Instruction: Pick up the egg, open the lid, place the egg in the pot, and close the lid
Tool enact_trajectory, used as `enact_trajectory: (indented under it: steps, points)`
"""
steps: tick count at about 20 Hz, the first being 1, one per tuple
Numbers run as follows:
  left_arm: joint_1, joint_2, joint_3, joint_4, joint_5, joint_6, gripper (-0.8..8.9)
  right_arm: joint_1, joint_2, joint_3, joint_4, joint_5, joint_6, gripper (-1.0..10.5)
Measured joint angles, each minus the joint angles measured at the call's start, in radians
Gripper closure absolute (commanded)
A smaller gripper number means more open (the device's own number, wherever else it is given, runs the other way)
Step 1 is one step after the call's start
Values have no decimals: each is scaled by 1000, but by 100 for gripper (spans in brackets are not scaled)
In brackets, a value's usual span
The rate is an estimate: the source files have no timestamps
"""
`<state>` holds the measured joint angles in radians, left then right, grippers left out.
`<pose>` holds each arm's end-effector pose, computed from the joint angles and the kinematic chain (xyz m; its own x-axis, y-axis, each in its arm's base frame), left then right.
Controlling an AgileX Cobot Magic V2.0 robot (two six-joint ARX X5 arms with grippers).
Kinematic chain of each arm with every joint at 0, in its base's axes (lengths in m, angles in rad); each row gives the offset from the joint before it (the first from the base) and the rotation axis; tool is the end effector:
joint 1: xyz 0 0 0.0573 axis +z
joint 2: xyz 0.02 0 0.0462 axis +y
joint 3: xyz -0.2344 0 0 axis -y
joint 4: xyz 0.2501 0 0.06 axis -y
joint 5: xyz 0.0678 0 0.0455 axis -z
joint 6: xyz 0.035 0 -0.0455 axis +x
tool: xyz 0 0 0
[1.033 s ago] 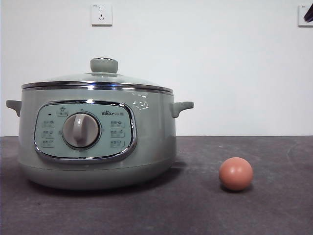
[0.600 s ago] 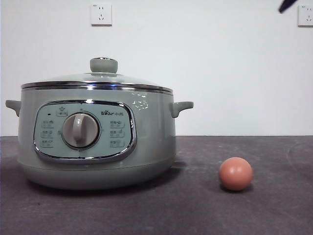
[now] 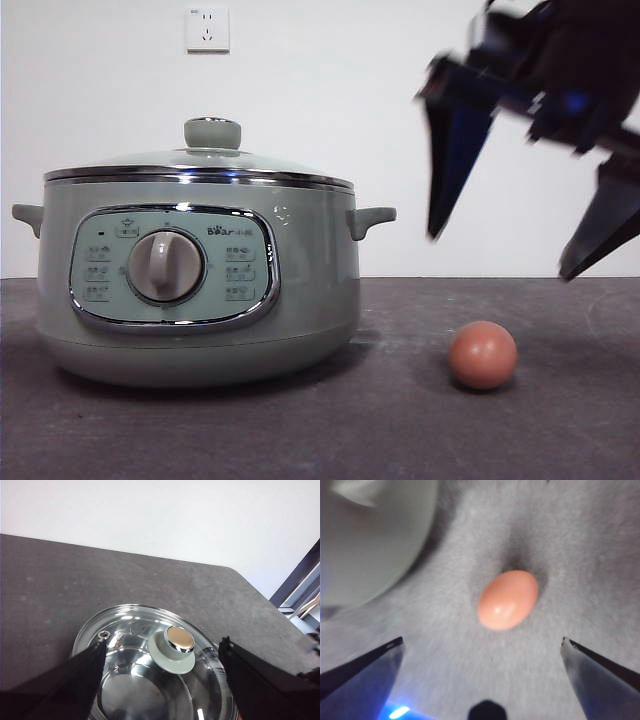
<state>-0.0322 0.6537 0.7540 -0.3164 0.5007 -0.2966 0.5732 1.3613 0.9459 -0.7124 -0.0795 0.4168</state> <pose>0.1723 -0.0224 0.3097 0.8409 -0.5074 -0.1881 0.4125 0.8261 -0.3839 0.2239 0.1478 0.1940 0.3159 0.2985 -0.9006 -0.2132 0.9473 0.2391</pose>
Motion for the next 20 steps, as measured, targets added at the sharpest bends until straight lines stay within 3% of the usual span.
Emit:
enact_trajectory:
  steps: [4,6,9,20]
  points:
    - [0,0,0,0,0,0,436,9,169,43,64,27,32,426]
    - [-5,0,0,0,0,0,436,10,227,43,92,27,48,519]
    - [-17,0,0,0,0,0,436,10,275,43,102,27,56,543]
    - [-24,0,0,0,-13,24,436,9,291,47,106,31,42,959]
